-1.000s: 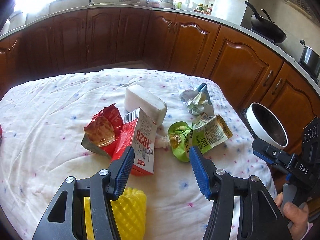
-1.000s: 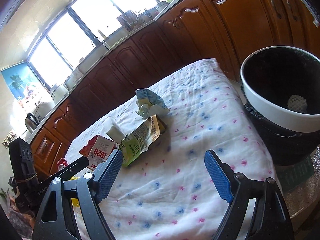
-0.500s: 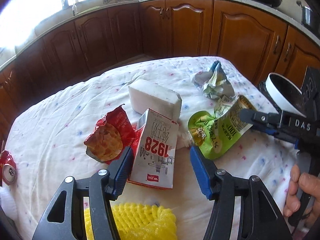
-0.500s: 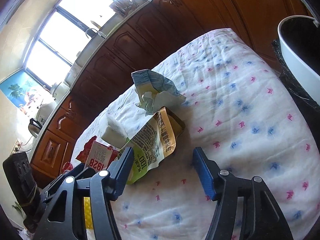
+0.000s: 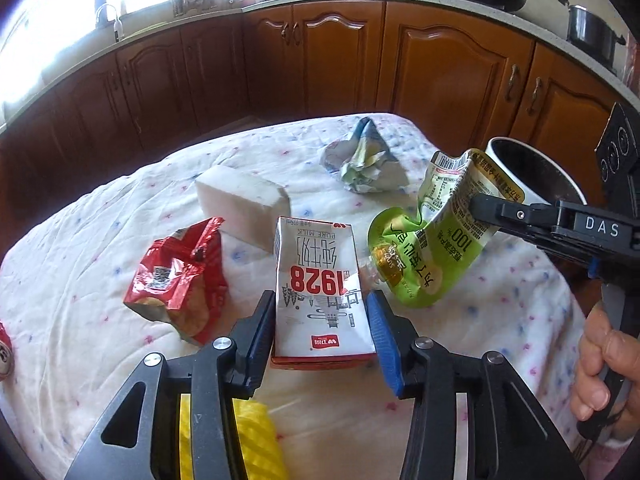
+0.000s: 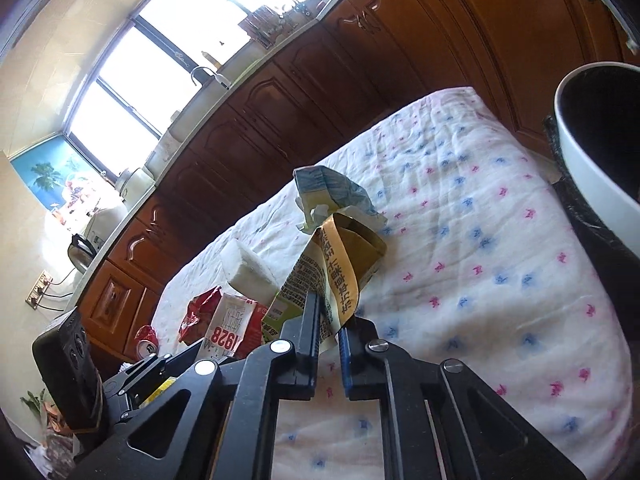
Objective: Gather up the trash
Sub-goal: 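Grasp the red-and-white milk carton with the left gripper while the right grasps the yellow-green pouch, then carry the milk carton and yellow-green pouch over the bin with both grippers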
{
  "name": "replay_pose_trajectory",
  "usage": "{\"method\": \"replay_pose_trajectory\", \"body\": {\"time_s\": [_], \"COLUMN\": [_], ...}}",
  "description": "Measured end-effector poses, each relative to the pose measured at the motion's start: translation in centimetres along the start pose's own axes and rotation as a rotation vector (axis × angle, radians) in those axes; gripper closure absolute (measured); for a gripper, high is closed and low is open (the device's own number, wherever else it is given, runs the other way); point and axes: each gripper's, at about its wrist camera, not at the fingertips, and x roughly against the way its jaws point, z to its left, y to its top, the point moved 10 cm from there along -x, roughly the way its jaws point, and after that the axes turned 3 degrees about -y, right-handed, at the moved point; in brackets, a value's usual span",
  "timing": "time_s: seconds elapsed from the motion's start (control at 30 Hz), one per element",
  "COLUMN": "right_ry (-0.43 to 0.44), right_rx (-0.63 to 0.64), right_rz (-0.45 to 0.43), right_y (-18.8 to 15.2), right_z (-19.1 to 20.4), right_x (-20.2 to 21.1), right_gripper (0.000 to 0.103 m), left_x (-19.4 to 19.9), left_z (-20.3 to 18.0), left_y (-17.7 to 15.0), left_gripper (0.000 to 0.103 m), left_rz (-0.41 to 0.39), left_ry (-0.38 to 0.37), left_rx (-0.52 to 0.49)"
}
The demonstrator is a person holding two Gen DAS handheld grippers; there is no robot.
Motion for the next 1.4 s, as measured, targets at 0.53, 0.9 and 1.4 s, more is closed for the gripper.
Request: {"method": "replay_pose_trajectory", "body": {"time_s": [0.53, 0.9, 1.4], "right_ry": [-0.178, -0.298, -0.433], "right_rx": [0.074, 0.089, 0.088], "right_rz": [-0.211, -0.304, -0.365], "right_y": [2.2, 3.7, 7.3], "right_z": [-4.1, -7.1, -12.1], "right_x": [11.9, 17.3, 20.9], "right_gripper": [0.098, 0.098, 0.098], "left_x": [0.4, 0.1, -3.5], "left_z": [-7.5, -11.8, -18.8], "left_y": [1.1, 3.5, 8.3], "left_gripper": [0.059, 0.059, 0.059], "left_rz": [-0.026, -0.055, -0.042], "left_ry": [-0.195, -0.260, -0.344], "left_rx": [-0.021, -0.068, -0.171]}}
